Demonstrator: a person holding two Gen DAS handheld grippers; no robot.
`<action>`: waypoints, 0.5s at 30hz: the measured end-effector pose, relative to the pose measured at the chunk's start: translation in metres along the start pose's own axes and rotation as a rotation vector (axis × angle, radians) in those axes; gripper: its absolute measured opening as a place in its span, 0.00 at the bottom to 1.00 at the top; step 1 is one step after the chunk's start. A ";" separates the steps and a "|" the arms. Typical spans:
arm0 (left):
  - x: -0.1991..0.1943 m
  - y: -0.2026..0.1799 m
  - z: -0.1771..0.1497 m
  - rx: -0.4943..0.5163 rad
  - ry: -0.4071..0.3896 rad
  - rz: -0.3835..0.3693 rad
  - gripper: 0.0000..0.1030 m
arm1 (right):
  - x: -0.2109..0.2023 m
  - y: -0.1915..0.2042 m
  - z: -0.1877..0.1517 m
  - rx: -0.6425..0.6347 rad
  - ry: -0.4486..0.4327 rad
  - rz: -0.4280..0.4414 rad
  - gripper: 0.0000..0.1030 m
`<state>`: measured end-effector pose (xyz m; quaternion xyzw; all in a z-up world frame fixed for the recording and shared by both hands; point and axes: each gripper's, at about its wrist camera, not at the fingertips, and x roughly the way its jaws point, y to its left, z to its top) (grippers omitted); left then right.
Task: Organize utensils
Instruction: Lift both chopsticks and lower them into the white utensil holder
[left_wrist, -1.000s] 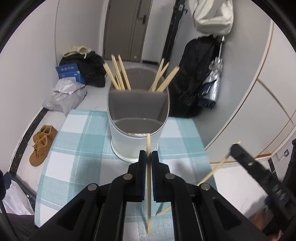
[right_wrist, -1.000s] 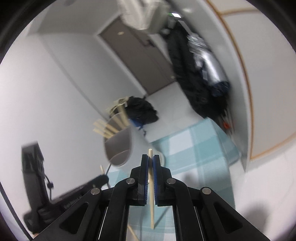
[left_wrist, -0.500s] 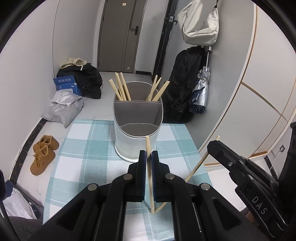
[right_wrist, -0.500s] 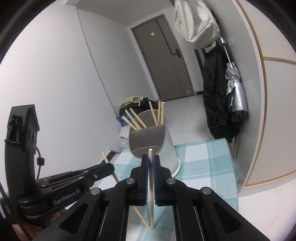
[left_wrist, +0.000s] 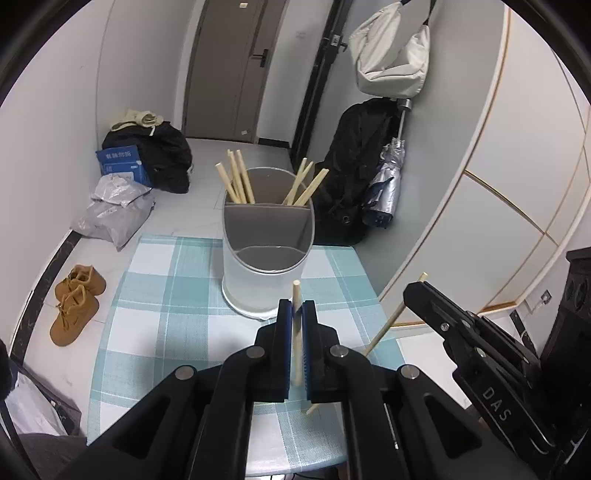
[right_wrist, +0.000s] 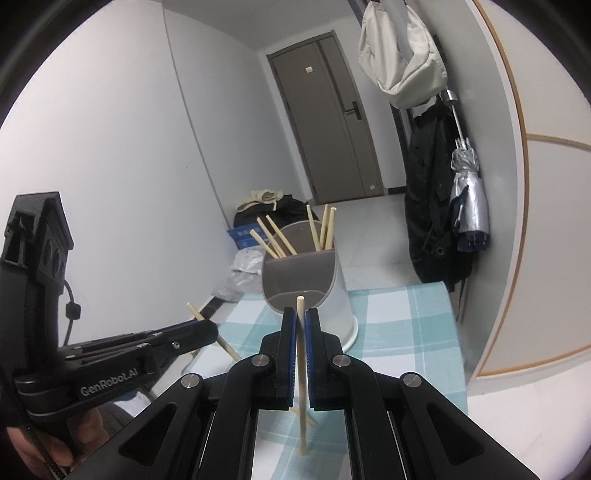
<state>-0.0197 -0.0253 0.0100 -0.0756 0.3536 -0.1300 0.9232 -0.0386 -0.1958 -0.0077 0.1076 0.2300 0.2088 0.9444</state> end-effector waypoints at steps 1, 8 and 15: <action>-0.001 -0.001 0.002 0.004 0.001 0.002 0.01 | 0.000 0.000 0.002 0.000 0.000 -0.001 0.04; -0.017 -0.007 0.018 0.041 -0.002 -0.025 0.01 | -0.006 0.001 0.022 -0.017 -0.026 0.001 0.04; -0.026 -0.010 0.044 0.052 -0.015 -0.039 0.01 | -0.006 0.004 0.053 -0.039 -0.051 0.023 0.04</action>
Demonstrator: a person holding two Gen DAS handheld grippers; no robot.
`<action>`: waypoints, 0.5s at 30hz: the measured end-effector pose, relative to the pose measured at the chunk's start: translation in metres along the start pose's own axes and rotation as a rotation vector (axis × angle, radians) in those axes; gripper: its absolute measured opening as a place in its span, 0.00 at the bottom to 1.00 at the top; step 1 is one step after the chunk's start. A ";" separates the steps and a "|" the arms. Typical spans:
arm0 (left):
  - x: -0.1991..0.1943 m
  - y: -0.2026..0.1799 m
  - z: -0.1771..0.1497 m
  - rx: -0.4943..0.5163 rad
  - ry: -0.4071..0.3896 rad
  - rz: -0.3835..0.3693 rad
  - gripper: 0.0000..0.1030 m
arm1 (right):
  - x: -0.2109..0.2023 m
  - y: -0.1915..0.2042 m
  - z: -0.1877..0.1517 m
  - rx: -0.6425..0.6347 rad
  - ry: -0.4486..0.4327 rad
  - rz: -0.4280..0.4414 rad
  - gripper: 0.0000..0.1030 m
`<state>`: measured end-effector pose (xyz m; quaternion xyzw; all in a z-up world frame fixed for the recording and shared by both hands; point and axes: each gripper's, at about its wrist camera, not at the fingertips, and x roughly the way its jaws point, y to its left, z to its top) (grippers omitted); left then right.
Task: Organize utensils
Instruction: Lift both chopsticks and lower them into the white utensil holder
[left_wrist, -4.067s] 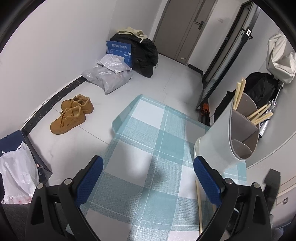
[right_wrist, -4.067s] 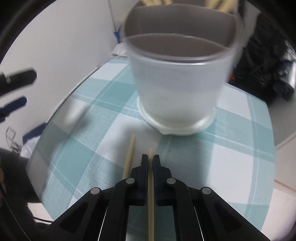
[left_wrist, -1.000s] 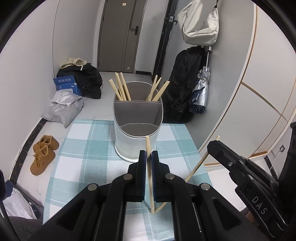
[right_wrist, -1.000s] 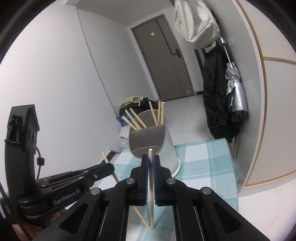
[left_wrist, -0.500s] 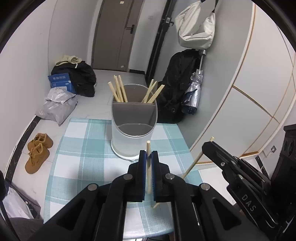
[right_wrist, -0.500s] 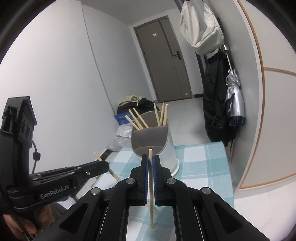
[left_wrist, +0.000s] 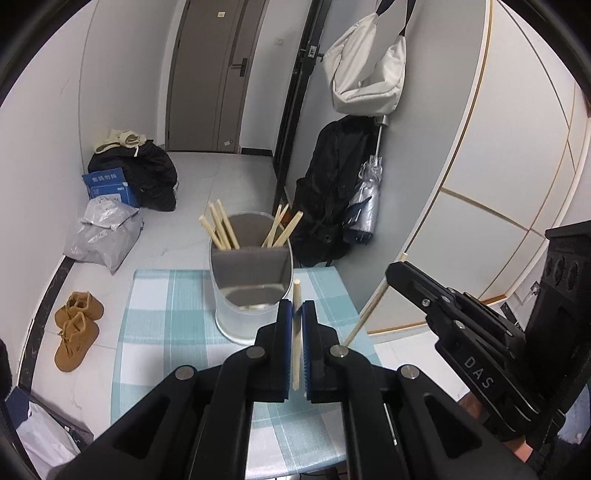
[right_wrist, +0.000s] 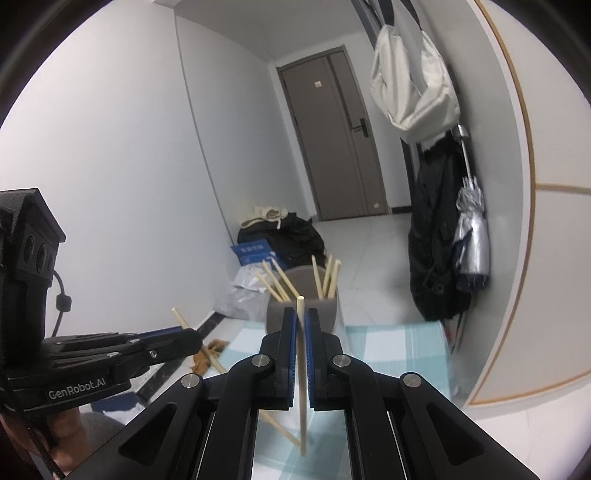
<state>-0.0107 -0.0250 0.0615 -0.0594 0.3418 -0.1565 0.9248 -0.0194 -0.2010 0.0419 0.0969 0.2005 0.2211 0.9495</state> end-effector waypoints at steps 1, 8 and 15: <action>-0.001 0.000 0.004 0.000 -0.005 0.000 0.01 | 0.001 0.000 0.004 0.002 0.000 0.004 0.04; -0.001 0.003 0.035 -0.008 -0.026 -0.025 0.01 | 0.017 -0.002 0.034 0.015 -0.023 0.028 0.04; 0.004 0.012 0.069 -0.036 -0.042 -0.027 0.01 | 0.032 -0.002 0.072 0.005 -0.041 0.045 0.04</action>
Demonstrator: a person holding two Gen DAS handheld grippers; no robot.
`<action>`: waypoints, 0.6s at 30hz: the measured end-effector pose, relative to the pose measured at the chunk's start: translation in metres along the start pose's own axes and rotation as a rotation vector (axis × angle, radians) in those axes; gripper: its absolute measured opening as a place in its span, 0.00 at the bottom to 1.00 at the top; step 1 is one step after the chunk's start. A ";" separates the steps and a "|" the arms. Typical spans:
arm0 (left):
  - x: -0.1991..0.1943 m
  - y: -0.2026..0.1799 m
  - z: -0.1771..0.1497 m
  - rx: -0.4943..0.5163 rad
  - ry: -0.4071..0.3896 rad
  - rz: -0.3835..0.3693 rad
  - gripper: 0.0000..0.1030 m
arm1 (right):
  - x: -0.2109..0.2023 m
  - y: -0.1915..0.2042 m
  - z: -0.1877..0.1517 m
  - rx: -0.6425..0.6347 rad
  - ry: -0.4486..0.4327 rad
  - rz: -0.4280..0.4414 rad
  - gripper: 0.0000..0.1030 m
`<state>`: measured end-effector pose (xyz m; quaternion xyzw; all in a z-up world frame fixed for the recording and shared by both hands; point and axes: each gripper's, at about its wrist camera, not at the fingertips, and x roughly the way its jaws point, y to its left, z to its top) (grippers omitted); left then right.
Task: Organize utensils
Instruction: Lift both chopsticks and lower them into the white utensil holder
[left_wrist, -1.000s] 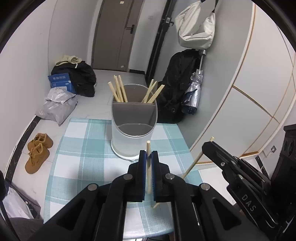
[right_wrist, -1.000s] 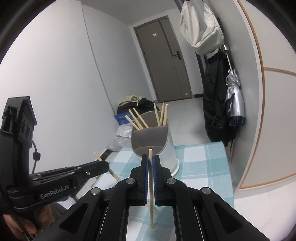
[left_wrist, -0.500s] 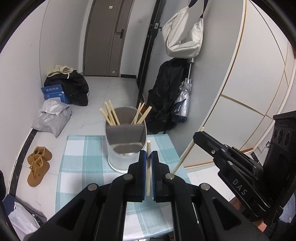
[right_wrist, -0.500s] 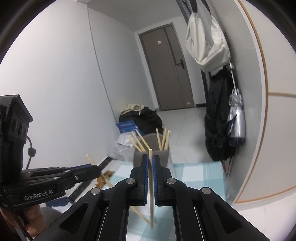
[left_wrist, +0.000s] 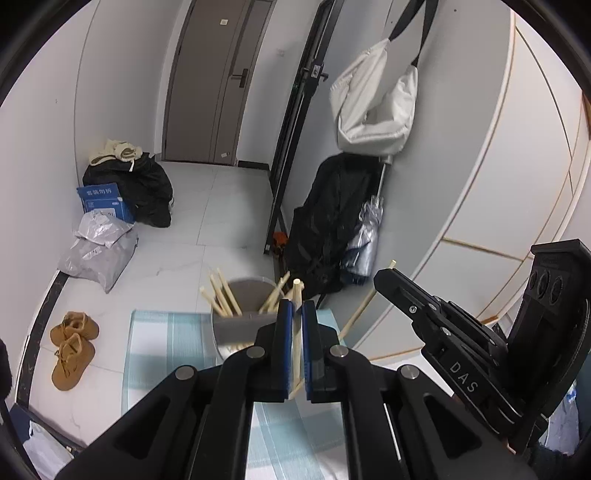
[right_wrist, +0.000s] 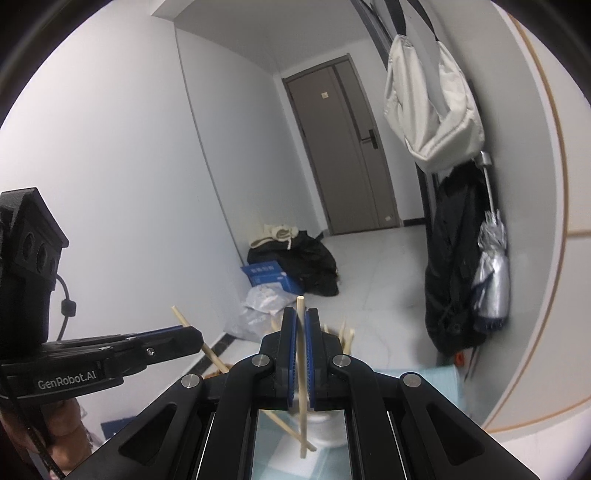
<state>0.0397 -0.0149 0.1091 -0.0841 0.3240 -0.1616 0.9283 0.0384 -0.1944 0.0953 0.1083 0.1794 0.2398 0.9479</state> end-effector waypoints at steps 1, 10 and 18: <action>0.001 0.000 0.003 -0.003 -0.004 -0.001 0.01 | 0.004 0.000 0.007 -0.007 -0.004 0.001 0.04; 0.014 0.018 0.048 -0.033 -0.032 -0.002 0.01 | 0.039 -0.005 0.057 -0.023 -0.023 0.004 0.04; 0.036 0.041 0.060 -0.039 -0.011 0.029 0.01 | 0.083 -0.008 0.083 -0.065 -0.020 -0.002 0.04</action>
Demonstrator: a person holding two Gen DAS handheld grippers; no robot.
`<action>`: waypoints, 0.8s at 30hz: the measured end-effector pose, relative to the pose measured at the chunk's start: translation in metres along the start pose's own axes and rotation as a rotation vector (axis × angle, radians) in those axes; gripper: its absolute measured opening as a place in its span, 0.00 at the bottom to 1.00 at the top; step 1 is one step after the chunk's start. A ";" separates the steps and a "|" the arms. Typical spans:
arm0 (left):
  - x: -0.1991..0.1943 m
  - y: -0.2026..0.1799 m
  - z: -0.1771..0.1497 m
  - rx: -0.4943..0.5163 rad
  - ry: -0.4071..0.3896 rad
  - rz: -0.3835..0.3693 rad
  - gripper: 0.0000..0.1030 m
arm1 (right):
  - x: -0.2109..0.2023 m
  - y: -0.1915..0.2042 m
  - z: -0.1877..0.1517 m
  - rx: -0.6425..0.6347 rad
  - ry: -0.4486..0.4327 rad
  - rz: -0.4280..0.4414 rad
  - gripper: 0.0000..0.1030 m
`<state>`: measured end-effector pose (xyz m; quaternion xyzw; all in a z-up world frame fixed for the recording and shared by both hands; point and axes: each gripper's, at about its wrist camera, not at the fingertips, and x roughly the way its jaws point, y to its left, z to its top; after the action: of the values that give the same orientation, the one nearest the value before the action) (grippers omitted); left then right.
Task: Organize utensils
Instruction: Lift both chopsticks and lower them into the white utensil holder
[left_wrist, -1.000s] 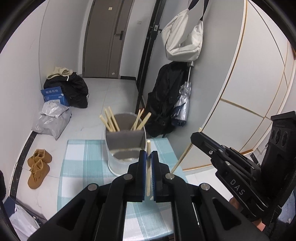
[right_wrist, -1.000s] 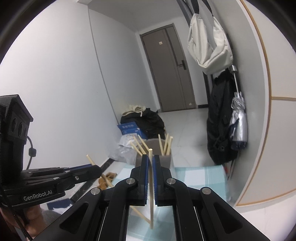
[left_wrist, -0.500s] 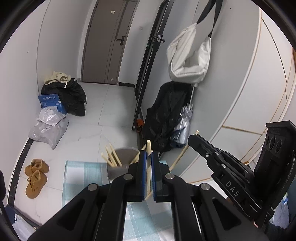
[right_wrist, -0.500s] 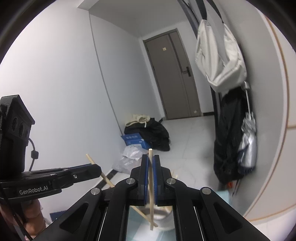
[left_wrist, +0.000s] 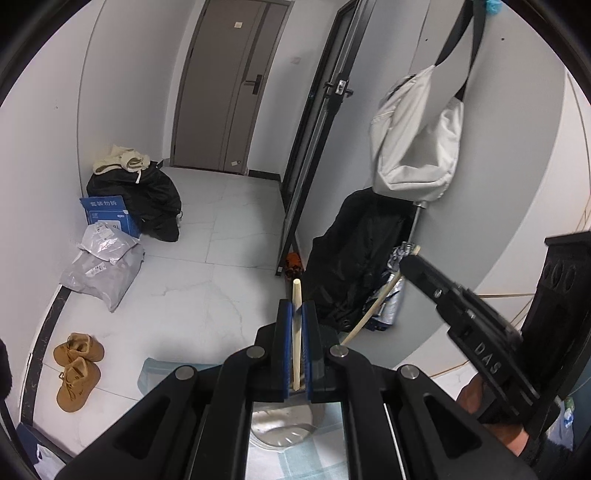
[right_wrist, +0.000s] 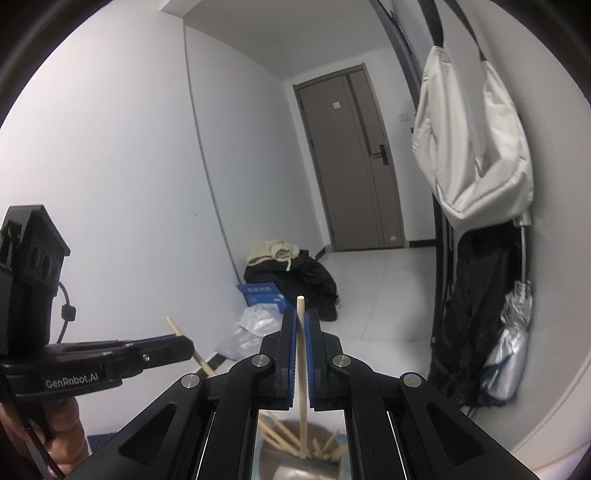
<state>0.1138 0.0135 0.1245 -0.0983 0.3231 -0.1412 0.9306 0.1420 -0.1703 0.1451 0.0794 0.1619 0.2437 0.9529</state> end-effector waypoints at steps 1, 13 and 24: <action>0.004 0.004 -0.001 -0.006 0.007 0.003 0.01 | 0.005 0.000 0.001 -0.008 0.002 -0.004 0.04; 0.039 0.024 -0.018 -0.021 0.047 -0.009 0.01 | 0.050 0.005 -0.023 -0.092 0.063 -0.005 0.04; 0.058 0.033 -0.030 -0.032 0.073 -0.035 0.01 | 0.072 -0.001 -0.059 -0.115 0.149 0.013 0.04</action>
<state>0.1451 0.0224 0.0593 -0.1134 0.3571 -0.1559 0.9139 0.1820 -0.1314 0.0701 0.0074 0.2179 0.2639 0.9396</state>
